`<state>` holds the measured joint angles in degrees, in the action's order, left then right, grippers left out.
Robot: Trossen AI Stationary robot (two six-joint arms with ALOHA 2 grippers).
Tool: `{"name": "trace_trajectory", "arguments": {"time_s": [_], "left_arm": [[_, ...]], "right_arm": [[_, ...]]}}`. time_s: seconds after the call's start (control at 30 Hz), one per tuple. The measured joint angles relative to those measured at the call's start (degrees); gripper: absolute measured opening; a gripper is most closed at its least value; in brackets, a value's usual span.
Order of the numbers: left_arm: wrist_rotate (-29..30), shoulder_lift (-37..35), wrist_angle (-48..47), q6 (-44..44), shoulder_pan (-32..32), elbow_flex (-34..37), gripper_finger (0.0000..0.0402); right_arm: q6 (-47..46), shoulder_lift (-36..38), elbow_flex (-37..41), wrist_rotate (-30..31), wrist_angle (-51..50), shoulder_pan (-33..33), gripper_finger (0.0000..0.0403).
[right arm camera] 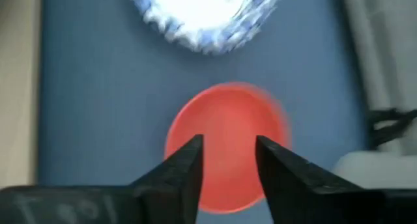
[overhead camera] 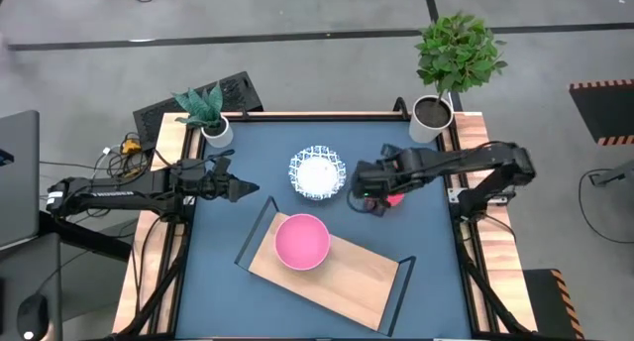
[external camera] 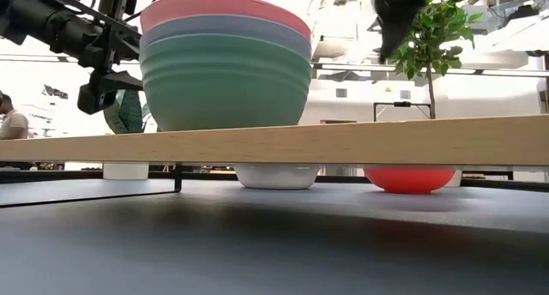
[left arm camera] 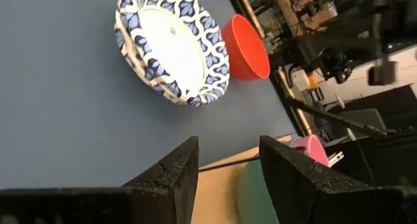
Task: Place and stack bowls onto a shelf
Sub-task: Stack the orange bowl on top of the pink bowl on the shelf
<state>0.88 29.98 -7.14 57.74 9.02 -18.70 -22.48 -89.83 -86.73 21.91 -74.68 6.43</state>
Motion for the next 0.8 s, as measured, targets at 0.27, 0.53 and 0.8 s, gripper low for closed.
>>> {"name": "trace_trajectory", "arguments": {"time_s": [0.27, 0.53, 0.8], "left_arm": [[-0.08, 0.0, -0.1, -0.95, 0.0, 0.0, 0.0147], [0.0, 0.0, -0.02, -0.97, 0.0, 0.0, 0.0147], [0.66, 0.02, -0.06, -0.72, 0.02, 0.0, 0.0147]], "right_arm": [[-4.75, 5.52, 23.65, -11.5, 21.76, -2.13, 0.0222], [-1.28, -0.05, 27.55, -12.04, 24.8, -3.67, 0.0222], [-1.03, -3.55, 27.57, -13.03, 26.62, -5.13, 0.011]]}}
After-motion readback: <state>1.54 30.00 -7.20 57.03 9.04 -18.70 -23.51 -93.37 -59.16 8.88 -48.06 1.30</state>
